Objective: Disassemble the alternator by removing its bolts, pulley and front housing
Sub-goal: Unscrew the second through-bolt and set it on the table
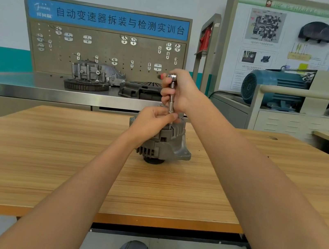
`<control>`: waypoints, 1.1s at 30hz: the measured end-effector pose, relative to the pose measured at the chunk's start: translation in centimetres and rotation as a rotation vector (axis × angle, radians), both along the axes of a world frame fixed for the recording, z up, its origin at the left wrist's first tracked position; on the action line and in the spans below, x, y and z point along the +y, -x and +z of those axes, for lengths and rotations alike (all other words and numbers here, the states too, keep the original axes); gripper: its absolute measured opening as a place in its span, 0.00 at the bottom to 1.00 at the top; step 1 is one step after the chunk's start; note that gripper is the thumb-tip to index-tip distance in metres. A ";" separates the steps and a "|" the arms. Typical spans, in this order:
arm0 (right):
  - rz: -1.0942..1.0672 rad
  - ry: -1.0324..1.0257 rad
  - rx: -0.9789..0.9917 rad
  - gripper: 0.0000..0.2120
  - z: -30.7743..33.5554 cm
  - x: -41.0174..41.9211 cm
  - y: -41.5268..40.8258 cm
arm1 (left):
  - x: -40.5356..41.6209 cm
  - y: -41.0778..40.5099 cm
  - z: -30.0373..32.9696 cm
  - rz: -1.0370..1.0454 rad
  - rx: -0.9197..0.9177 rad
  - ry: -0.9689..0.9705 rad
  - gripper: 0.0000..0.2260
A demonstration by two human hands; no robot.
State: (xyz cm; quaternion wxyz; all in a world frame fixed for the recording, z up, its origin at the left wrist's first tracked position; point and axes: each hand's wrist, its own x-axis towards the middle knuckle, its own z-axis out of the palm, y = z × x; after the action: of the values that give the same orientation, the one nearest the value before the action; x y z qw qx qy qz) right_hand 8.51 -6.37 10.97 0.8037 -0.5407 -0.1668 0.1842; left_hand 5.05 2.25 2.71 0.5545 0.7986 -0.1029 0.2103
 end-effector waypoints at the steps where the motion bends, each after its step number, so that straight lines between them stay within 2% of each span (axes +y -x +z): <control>1: -0.032 -0.017 0.011 0.13 -0.1 0.1 0.2 | 0.0 0.1 0.0 0.001 -0.006 0.001 0.06; 3: -0.264 -0.047 -0.006 0.13 -0.4 0.8 0.8 | -0.1 0.1 0.0 0.015 -0.024 -0.007 0.05; 5: -0.557 -0.067 -0.075 0.15 -0.7 1.9 1.3 | -0.1 0.1 -0.1 0.063 -0.043 -0.018 0.10; 7: -0.678 -0.064 -0.095 0.16 -0.7 2.5 1.2 | -0.2 0.2 -0.1 0.080 -0.036 -0.027 0.11; 9: -0.552 -0.017 -0.048 0.16 -0.3 2.1 1.0 | -0.2 0.3 0.1 0.052 -0.011 -0.029 0.10; 13: -0.067 0.015 0.013 0.14 0.2 0.2 -0.1 | -0.1 0.1 0.1 0.013 0.027 -0.032 0.08; 15: 0.024 0.008 -0.001 0.14 0.1 -0.4 -0.4 | -0.1 0.0 0.1 0.007 0.024 -0.014 0.08; 17: -0.057 -0.009 0.011 0.14 0.0 0.0 -0.1 | -0.1 0.1 0.1 0.001 0.017 -0.011 0.06; 20: -0.506 0.002 -0.052 0.14 -0.3 1.9 0.8 | -0.2 0.0 0.0 0.037 -0.013 -0.010 0.10; 22: -0.674 -0.003 -0.097 0.15 -0.4 2.7 0.9 | -0.2 0.1 -0.1 0.067 -0.031 -0.021 0.14; 23: -0.651 -0.001 -0.083 0.15 -0.3 2.7 0.9 | -0.2 0.1 -0.1 0.063 -0.029 -0.023 0.13; 25: -0.435 0.052 -0.031 0.14 0.1 2.0 0.7 | -0.2 0.1 0.0 0.031 -0.003 -0.009 0.06; 27: -0.189 0.122 -0.015 0.13 0.4 1.1 0.5 | -0.1 0.0 0.1 0.012 0.021 -0.005 0.06; 29: -0.064 0.138 -0.039 0.13 0.5 0.6 0.3 | -0.1 -0.1 0.0 0.005 0.024 -0.006 0.07; 31: -0.067 0.142 -0.058 0.12 0.3 0.9 0.5 | 0.0 -0.1 0.0 -0.004 0.023 -0.001 0.06; 33: -0.206 0.114 -0.079 0.10 0.0 1.7 1.0 | 0.1 0.0 0.0 0.013 0.012 -0.013 0.07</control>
State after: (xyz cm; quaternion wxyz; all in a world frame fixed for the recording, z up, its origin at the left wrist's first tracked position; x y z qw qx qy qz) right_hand 7.47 -4.70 11.01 0.7791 -0.6067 -0.1313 0.0883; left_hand 5.01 2.35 2.74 0.5483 0.8042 -0.0956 0.2085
